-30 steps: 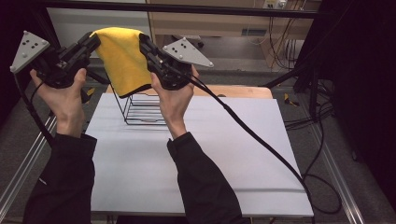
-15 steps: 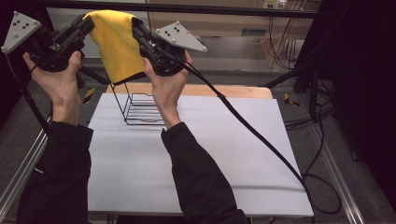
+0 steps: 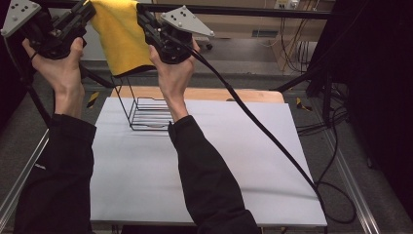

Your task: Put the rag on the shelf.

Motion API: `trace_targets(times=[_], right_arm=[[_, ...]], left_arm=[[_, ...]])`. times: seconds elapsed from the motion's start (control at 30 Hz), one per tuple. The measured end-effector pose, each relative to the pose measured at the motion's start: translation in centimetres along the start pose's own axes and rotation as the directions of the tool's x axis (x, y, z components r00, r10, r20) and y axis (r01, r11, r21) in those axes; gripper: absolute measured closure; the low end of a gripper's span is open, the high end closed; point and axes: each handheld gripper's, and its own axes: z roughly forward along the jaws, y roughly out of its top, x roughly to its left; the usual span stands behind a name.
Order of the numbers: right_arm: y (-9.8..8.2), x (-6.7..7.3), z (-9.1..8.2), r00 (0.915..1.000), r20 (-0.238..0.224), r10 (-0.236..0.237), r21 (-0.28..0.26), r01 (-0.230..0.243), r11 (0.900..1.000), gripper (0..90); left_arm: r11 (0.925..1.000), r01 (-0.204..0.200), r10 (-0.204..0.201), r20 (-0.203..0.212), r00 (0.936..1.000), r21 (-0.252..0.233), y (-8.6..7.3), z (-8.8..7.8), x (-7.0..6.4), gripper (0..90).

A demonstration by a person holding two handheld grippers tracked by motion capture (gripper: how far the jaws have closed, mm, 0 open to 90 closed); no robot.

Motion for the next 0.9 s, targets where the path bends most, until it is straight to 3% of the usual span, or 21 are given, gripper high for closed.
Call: trace_targets(times=[0.27, 0.53, 0.9], right_arm=[[0.0, -1.1, 1.1, 0.9999, 0.004, -0.013, 0.004, 0.013, 1.0, 82.4], [-0.8, -2.3, 2.1, 0.9996, 0.02, -0.019, 0.061, 0.018, 0.998, 82.3], [-4.0, -3.4, 2.1, 0.999, 0.036, 0.027, 0.124, -0.031, 0.992, 82.3]], left_arm=[[1.0, -0.001, 0.001, -0.003, 1.0, 0.005, -0.2, 1.8, 0.9, 82.6], [0.9996, 0.008, -0.008, 0.0, 1.0, 0.028, -1.8, 3.6, 1.6, 82.6], [0.9962, -0.013, 0.009, 0.04, 0.9992, 0.087, -4.9, 4.1, 2.6, 82.6]])
